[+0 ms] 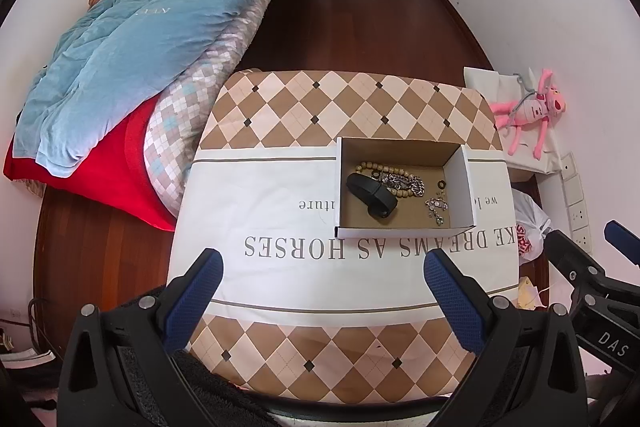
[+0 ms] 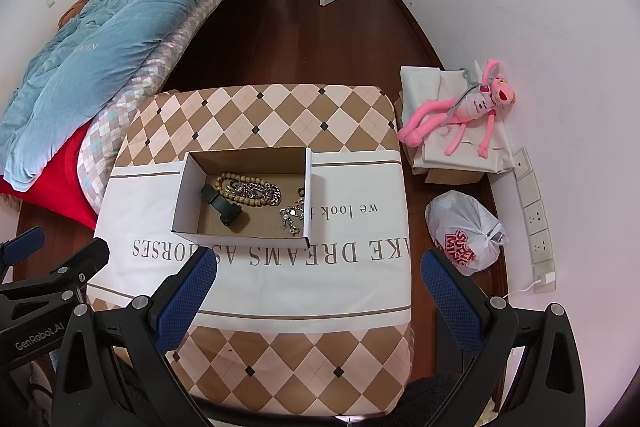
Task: Organize jewelry
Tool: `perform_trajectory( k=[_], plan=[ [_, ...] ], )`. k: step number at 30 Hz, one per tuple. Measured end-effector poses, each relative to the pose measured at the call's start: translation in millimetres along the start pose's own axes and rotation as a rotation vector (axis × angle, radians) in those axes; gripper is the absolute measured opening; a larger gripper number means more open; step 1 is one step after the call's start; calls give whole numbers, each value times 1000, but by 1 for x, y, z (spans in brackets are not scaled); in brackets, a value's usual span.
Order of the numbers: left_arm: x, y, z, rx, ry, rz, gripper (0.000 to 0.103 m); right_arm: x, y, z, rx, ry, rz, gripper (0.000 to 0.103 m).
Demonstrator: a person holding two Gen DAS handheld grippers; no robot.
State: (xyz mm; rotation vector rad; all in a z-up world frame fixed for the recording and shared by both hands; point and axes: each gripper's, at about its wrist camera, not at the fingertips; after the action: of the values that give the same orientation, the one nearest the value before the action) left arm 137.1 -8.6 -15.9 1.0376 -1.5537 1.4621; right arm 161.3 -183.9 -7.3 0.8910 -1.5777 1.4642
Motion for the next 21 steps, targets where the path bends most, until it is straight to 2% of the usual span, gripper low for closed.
perform_trajectory(
  k=[21],
  plan=[
    [6, -2, 0, 1, -5, 9, 103, 0, 3, -4, 2, 2, -1, 103]
  ],
)
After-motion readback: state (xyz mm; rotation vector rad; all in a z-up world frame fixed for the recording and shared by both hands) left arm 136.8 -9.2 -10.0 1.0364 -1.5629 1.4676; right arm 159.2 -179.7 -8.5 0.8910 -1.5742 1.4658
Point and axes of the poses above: each gripper's, at about its wrist camera, not at the fingertips, and x roughly against the way its jaws point, z to its right, y to its underside, and after that the axes turned 6 degrees about -x, right-handed
